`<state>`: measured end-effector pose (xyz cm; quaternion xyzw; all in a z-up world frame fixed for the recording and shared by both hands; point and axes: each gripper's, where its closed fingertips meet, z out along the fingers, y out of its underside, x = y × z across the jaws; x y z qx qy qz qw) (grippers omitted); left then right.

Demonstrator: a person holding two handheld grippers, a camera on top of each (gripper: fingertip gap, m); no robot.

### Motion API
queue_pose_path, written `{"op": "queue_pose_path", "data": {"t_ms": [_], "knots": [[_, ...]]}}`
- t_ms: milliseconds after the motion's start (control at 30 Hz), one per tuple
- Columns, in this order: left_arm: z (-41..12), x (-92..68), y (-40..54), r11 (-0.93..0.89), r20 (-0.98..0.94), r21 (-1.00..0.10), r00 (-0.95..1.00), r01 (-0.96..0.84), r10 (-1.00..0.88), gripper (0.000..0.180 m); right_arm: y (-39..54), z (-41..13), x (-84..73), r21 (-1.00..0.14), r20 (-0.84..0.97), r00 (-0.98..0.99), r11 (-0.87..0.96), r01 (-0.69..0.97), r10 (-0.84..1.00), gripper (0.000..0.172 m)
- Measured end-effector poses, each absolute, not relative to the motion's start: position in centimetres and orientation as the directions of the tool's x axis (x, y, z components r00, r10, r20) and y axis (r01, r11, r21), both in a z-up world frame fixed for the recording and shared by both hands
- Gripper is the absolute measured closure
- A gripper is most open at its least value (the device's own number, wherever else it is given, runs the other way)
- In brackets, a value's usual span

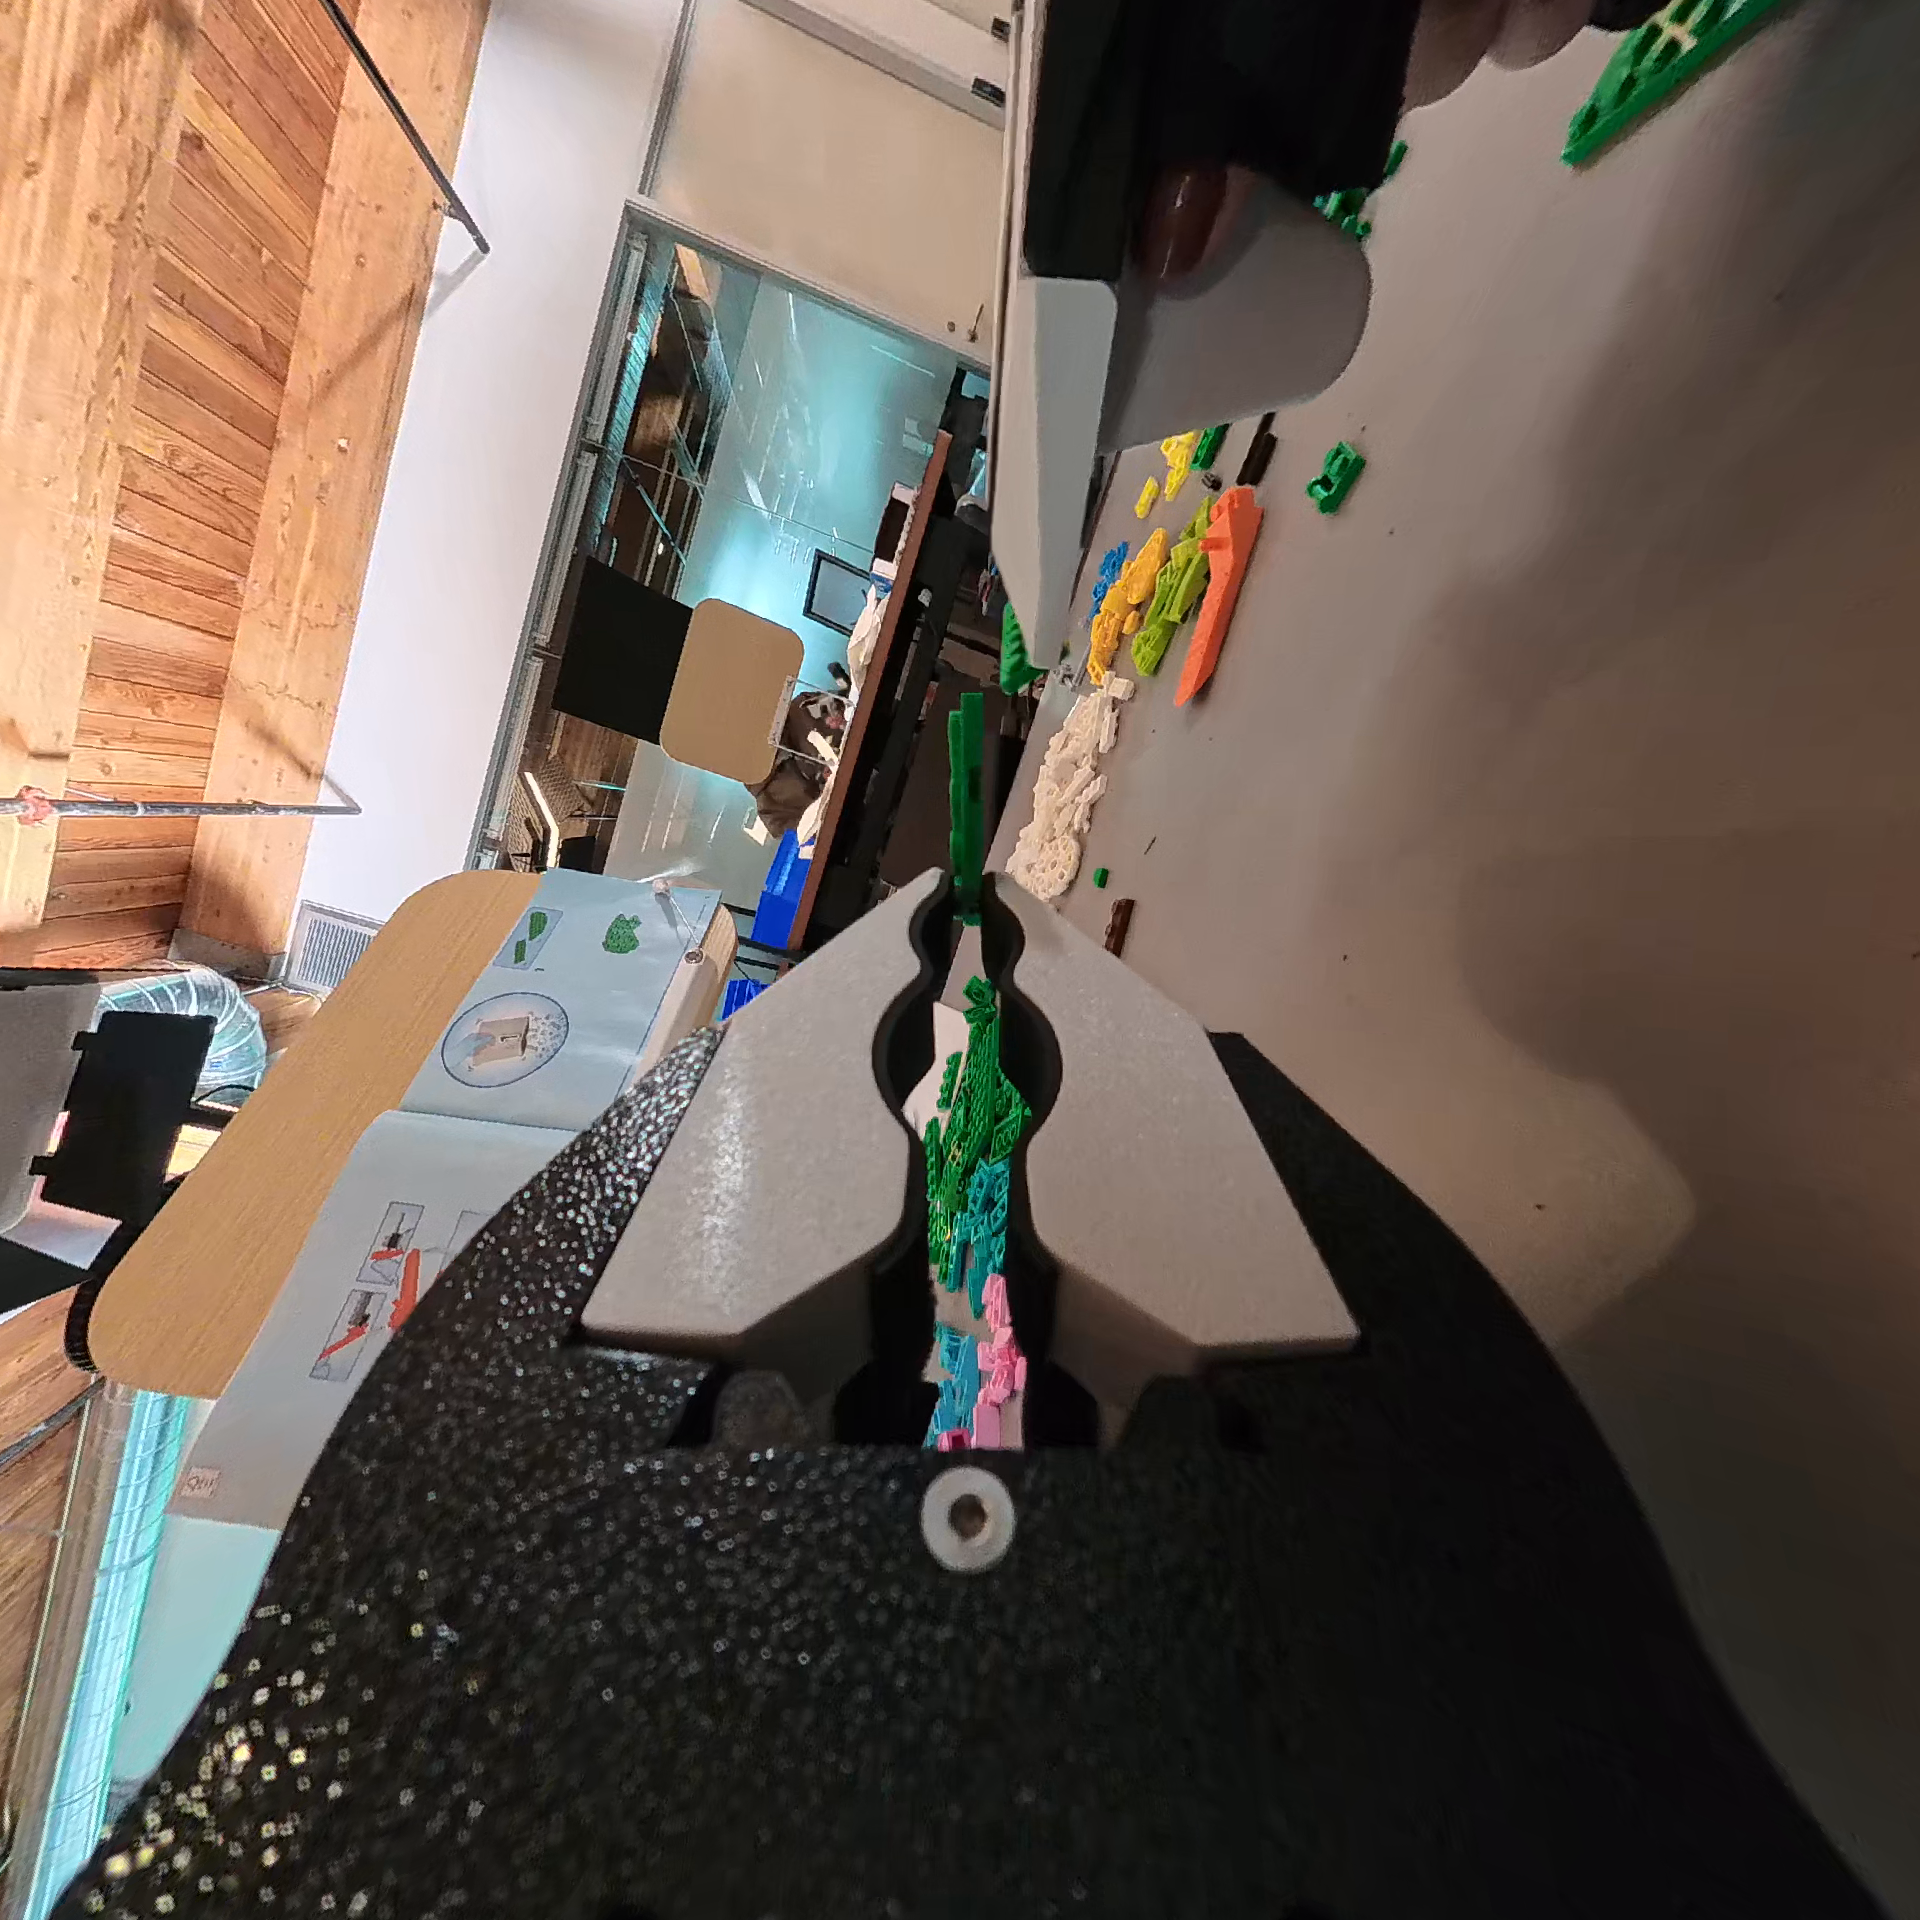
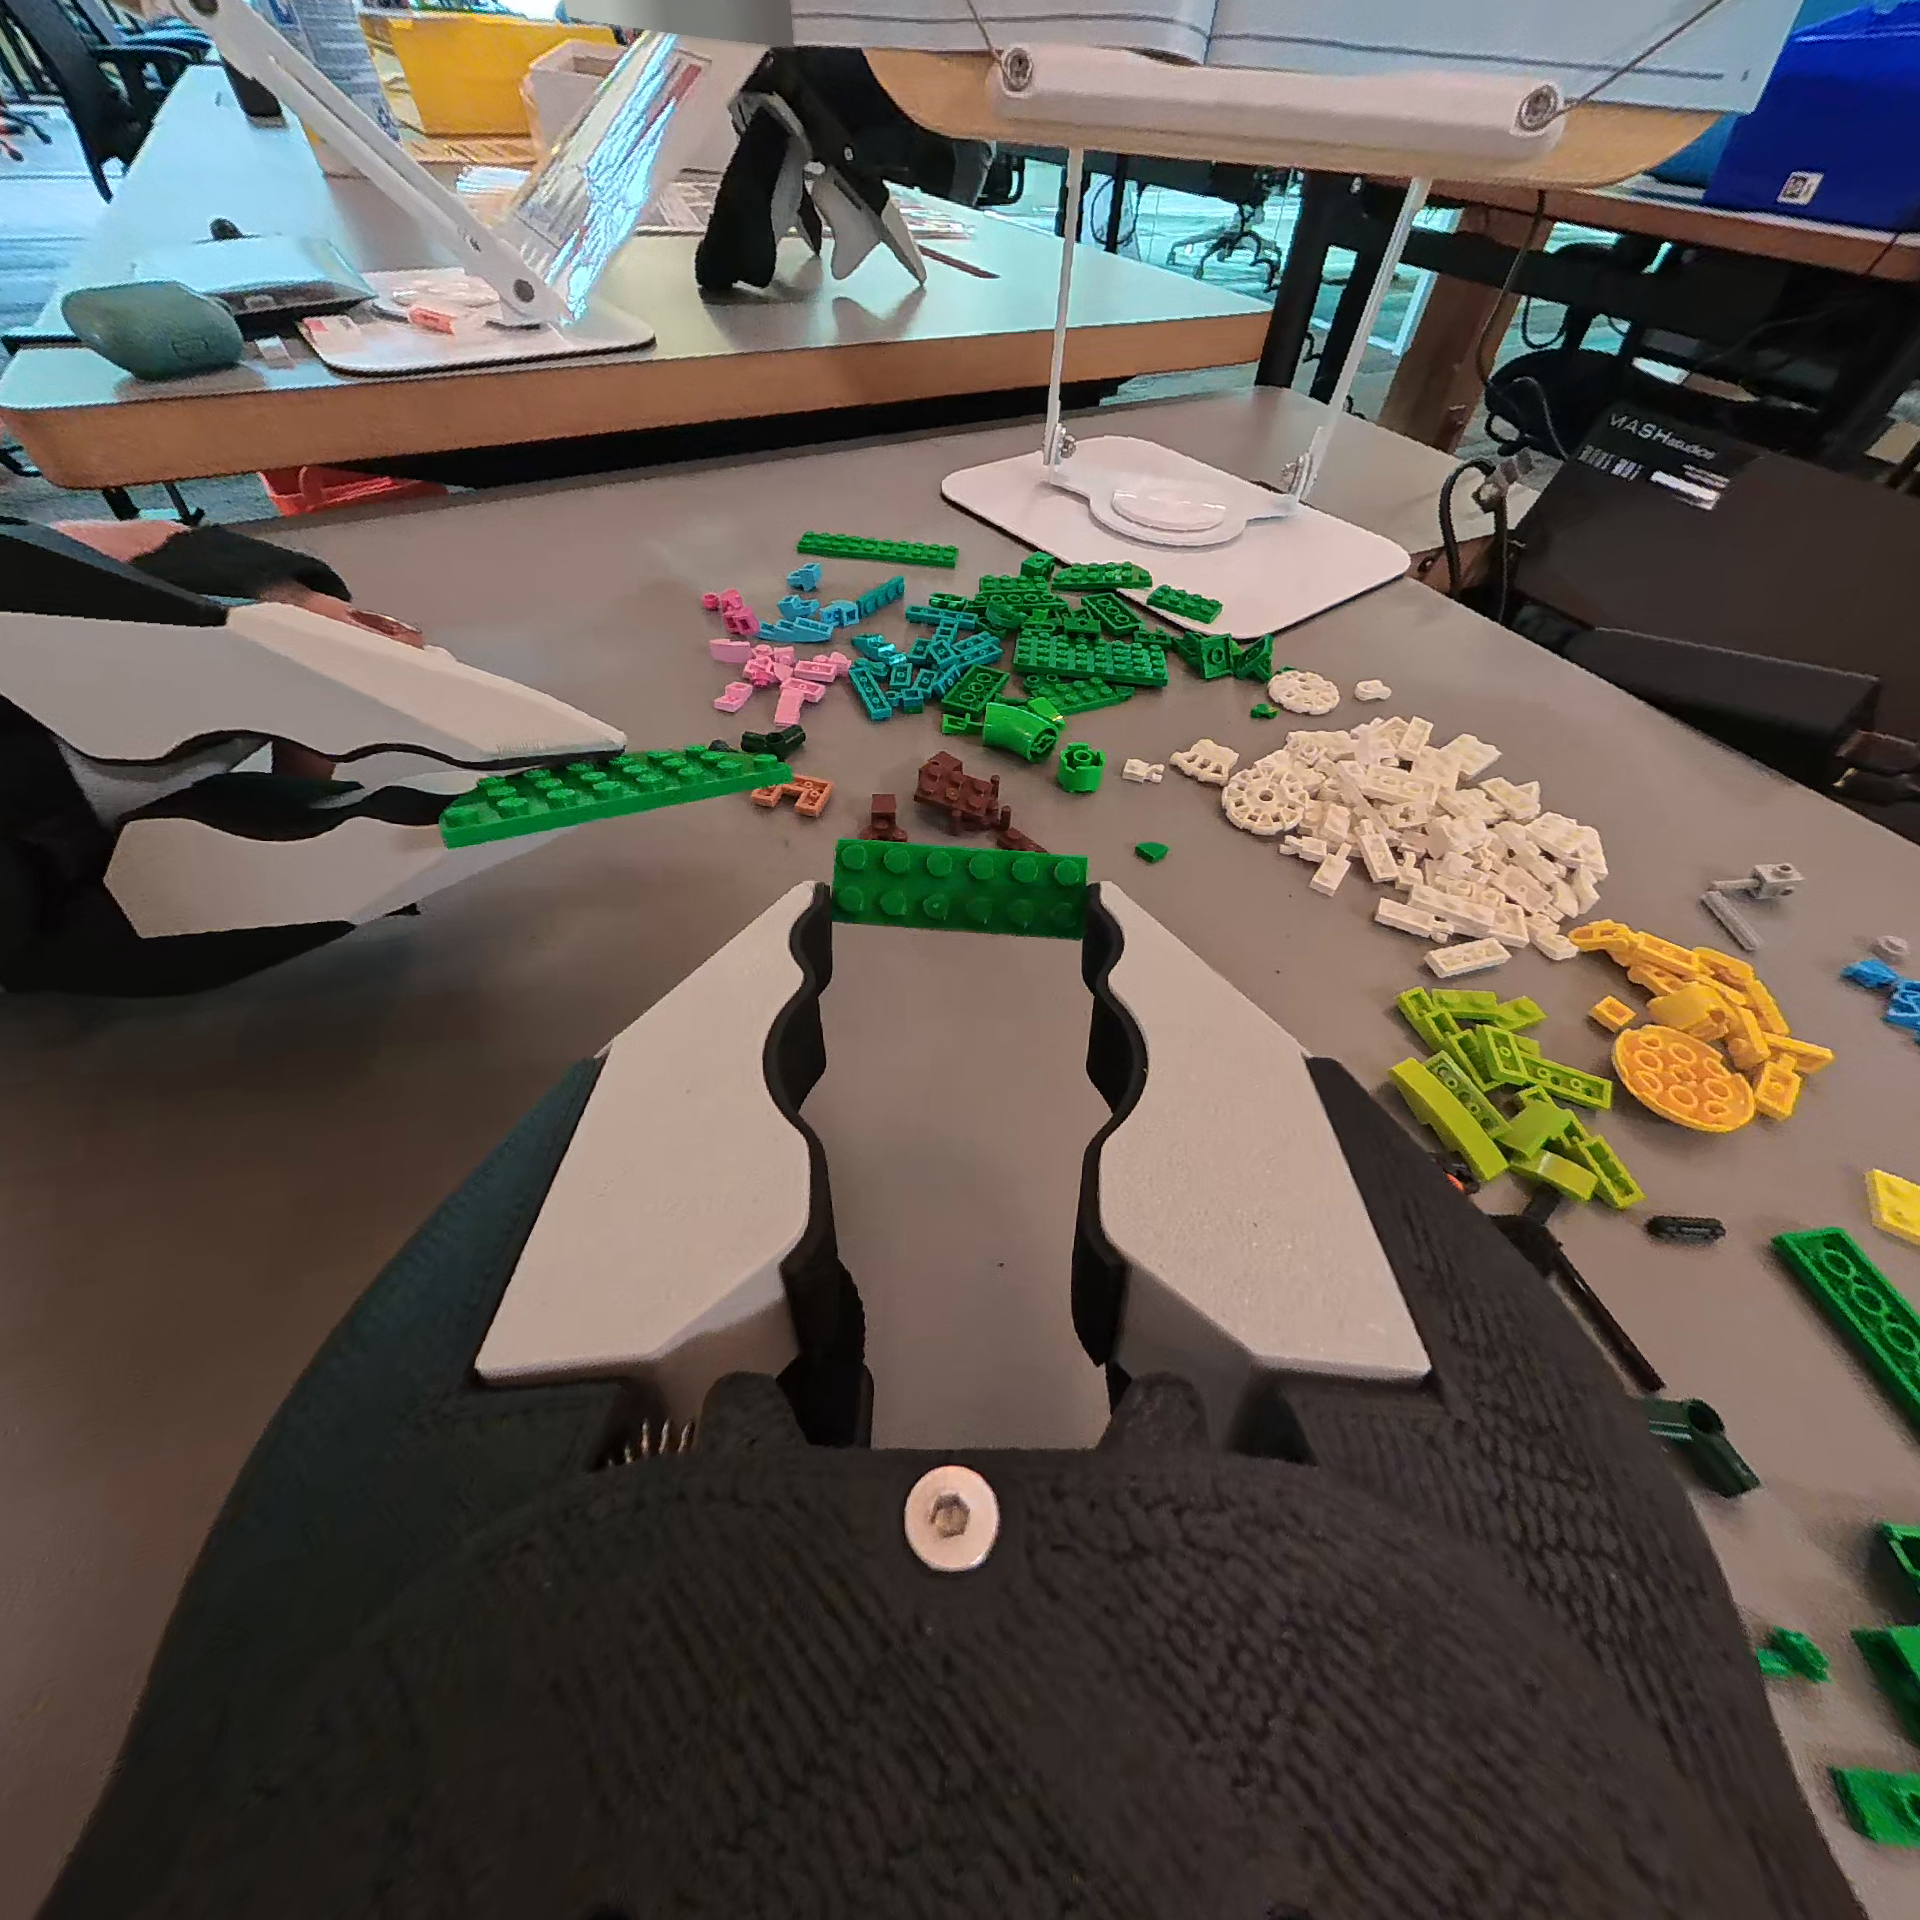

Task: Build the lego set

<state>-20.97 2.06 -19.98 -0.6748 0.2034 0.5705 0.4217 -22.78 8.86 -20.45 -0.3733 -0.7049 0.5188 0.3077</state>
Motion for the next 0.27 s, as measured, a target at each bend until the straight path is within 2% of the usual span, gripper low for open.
{"op": "queue_pose_path", "data": {"t_ms": [267], "knots": [[-19.7, -20.7, 2.3, -0.549, -0.942, -0.335, 0.262, -0.766, 0.209, 0.179, 9.3, -19.4, -22.5, -0.967, 0.089, -0.513, 0.198, 0.163, 0.854, 0.124]]}}
